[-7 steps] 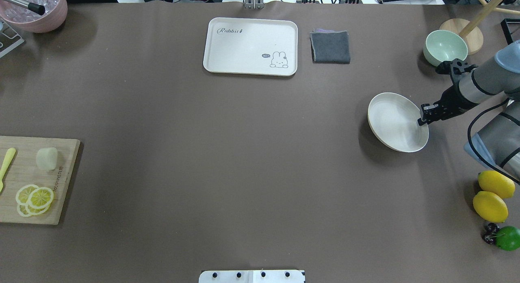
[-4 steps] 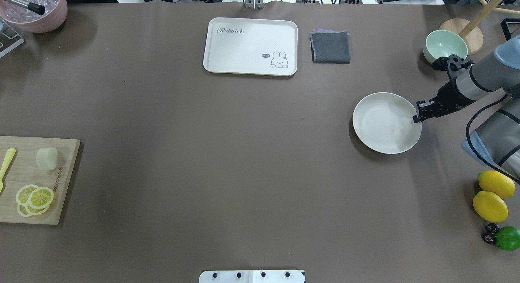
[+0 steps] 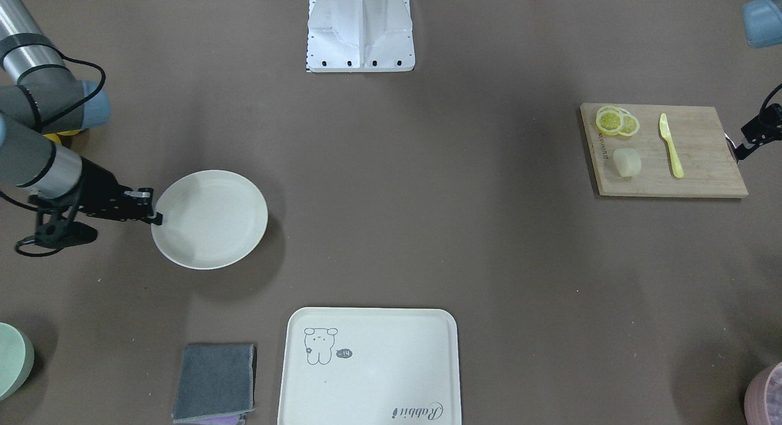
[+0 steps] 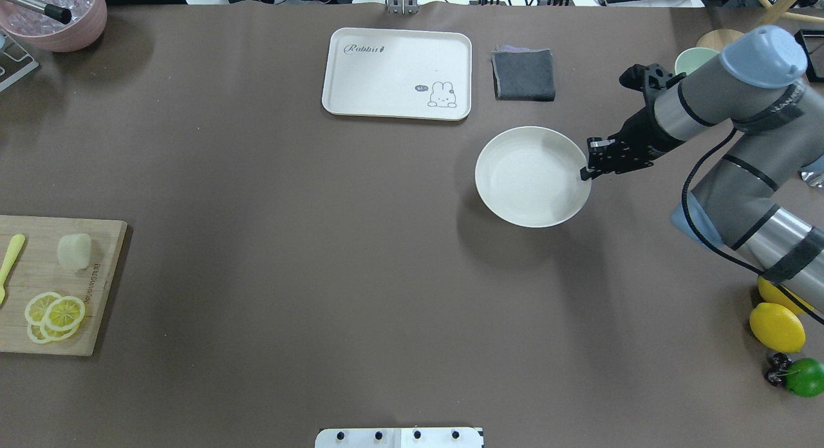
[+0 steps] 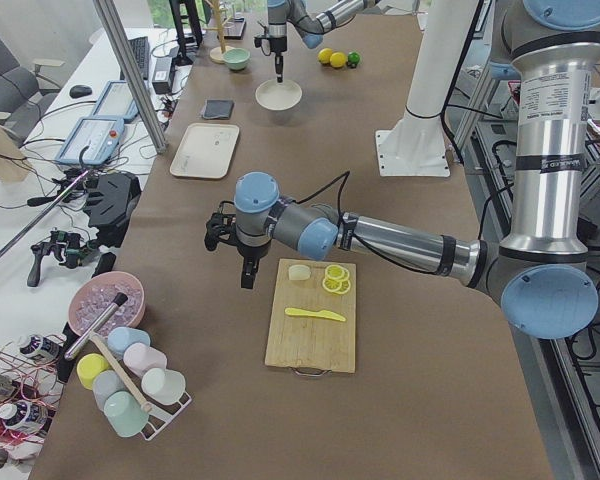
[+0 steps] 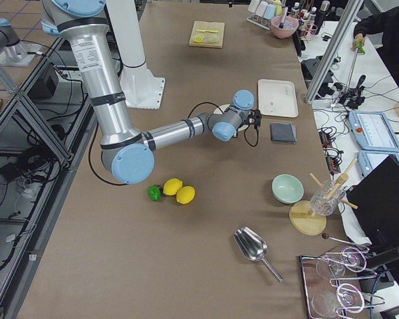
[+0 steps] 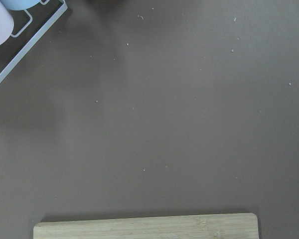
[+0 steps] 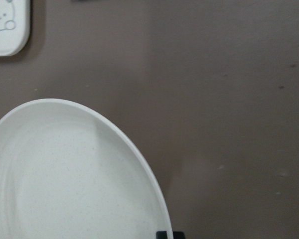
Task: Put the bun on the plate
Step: 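Drag the white plate with the right gripper toward the table center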
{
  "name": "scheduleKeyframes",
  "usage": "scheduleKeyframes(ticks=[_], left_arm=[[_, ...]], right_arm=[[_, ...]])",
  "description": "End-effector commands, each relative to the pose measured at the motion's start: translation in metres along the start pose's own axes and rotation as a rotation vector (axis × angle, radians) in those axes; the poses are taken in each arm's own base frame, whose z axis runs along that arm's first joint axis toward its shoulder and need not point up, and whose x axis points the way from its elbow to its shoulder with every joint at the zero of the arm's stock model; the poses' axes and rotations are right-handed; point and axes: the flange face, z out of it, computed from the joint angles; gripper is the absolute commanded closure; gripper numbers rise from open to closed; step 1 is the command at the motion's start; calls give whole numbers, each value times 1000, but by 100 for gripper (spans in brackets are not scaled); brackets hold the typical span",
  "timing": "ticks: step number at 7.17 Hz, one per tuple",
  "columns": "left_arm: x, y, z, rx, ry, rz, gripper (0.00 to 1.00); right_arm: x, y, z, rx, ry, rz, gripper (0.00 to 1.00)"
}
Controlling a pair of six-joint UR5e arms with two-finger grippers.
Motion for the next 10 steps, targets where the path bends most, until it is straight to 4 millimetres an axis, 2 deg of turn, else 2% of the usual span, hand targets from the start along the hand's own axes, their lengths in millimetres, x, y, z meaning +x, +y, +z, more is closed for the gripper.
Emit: scheduleKeyframes(ticks=[1,2,3,4,5,6,7,8,9,10], left_arm=[[1,0,0,1,3,2,2],[22,-11,6,-1,8,-19,2],[48,-16,15,-14,20,-125,2],[73,-5,26,-42,30,-138,2],[86,12,53,-78,-2,-167,3],[88,31,73,-66,-15,-167,2],[81,46,95,-81,-9,-163,3],[95,54,108,-101,-4,-215,3],[101,71,128,-91,-40,-201,3],[108,79,135,-97,-36,-233,3]], right_arm=[[-112,37,56,-15,-41,12,100],[-141,55,77,-18,-48,29,100],[-150,66,90,-10,-41,20,100],[-155,76,100,-15,-35,12,100],[-157,83,109,-7,-26,6,100],[-157,85,114,-6,-21,5,100],[-157,85,117,-3,-15,6,100],[-155,85,121,-7,-8,10,100],[-153,84,122,-8,-4,13,94],[-151,84,124,-9,1,16,49]])
